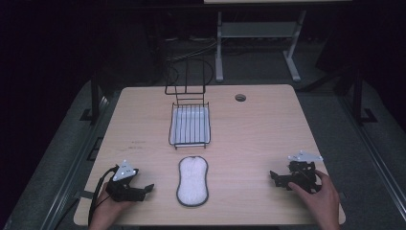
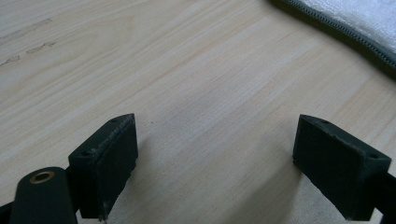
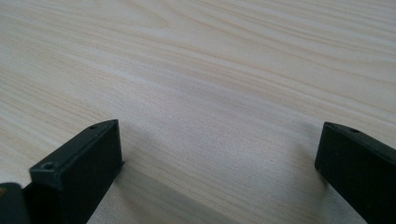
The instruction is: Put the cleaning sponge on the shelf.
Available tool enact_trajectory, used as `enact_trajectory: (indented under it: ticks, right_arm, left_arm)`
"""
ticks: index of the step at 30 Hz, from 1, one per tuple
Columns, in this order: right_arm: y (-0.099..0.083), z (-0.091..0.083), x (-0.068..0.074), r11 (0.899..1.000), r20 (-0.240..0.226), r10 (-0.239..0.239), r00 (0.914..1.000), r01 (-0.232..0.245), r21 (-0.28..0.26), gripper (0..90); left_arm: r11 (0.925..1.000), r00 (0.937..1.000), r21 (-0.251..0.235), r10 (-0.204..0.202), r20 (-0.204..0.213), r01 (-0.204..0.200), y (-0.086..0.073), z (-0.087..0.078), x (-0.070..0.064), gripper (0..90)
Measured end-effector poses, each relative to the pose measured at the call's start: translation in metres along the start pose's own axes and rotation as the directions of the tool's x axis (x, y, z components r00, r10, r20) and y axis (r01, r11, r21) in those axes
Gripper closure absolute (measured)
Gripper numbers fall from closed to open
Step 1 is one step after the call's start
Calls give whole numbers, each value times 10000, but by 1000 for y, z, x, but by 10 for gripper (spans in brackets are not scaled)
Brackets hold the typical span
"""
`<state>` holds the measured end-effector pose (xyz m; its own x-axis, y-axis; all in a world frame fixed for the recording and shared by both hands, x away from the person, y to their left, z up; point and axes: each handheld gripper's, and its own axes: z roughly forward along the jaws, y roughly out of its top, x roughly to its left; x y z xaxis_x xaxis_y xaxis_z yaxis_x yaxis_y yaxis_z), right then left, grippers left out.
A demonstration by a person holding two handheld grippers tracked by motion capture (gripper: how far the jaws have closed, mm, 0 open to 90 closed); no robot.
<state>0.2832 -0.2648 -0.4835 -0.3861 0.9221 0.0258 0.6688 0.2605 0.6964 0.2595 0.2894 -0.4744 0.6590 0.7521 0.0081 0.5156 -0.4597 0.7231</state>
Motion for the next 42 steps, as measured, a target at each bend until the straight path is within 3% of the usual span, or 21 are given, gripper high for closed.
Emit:
enact_trajectory:
  ticks: [13, 16, 20, 22, 24, 25, 26, 29, 31, 36, 39, 40, 41, 42]
  right_arm:
    - [0, 0, 0, 10000, 0, 27, 10000, -27, -11, 2]
    - [0, 0, 0, 10000, 1, 10, 10000, -10, -11, 2]
    - [0, 0, 0, 10000, 1, 17, 10000, -17, -10, 2]
    - [0, 0, 0, 10000, 1, 24, 10000, -24, -9, 2]
    - [0, 0, 0, 10000, 0, 18, 10000, -18, -8, 2]
    - [0, 0, 0, 10000, 0, 18, 10000, -18, -8, 2]
    - [0, 0, 0, 10000, 0, 3, 10000, -3, -16, 2]
    - [0, 0, 0, 10000, 0, 0, 10000, 0, -18, 2]
    - [0, 0, 0, 10000, -1, 2, 10000, -2, -19, 2]
    - [0, 0, 0, 10000, 0, 0, 10000, 0, -19, 2]
    - [0, 0, 0, 10000, 0, 0, 10000, 0, -17, 2]
    - [0, 0, 0, 10000, 0, 4, 10000, -4, -15, 2]
    - [0, 0, 0, 10000, 0, 4, 10000, -4, -15, 2]
    - [0, 0, 0, 10000, 0, 5, 10000, -5, -17, 2]
  left_arm:
    - [9994, 9995, 148, -301, -18, 302, 3, -2, 1, 175]
    - [9993, 9993, 19, -378, 61, 378, 6, -9, -1, 243]
    - [9984, 9980, -165, -535, 325, 540, 10, -13, -3, 418]
    - [9979, 9950, -229, -582, 806, 602, 17, -15, -9, 522]
    - [9984, 9937, -209, -498, 1005, 522, 21, -15, -12, 627]
    - [9985, 9929, -235, -466, 1095, 494, 22, -15, -14, 627]
    - [9988, 9895, -299, -346, 1405, 392, 27, -13, -20, 727]
    - [9991, 9857, -334, -211, 1671, 270, 32, -12, -25, 836]
    - [9992, 9791, -388, -33, 2033, 114, 40, -9, -32, 897]
    - [9992, 9673, -400, 191, 2531, -92, 52, -1, -45, 898]
    - [9989, 9637, -383, 354, 2648, -261, 57, 3, -50, 898]
    - [9988, 9578, -388, 411, 2844, -313, 61, 7, -55, 898]
    - [9988, 9578, -388, 411, 2844, -313, 61, 7, -55, 898]
    - [9985, 9529, -374, 490, 2993, -396, 64, 11, -60, 898]
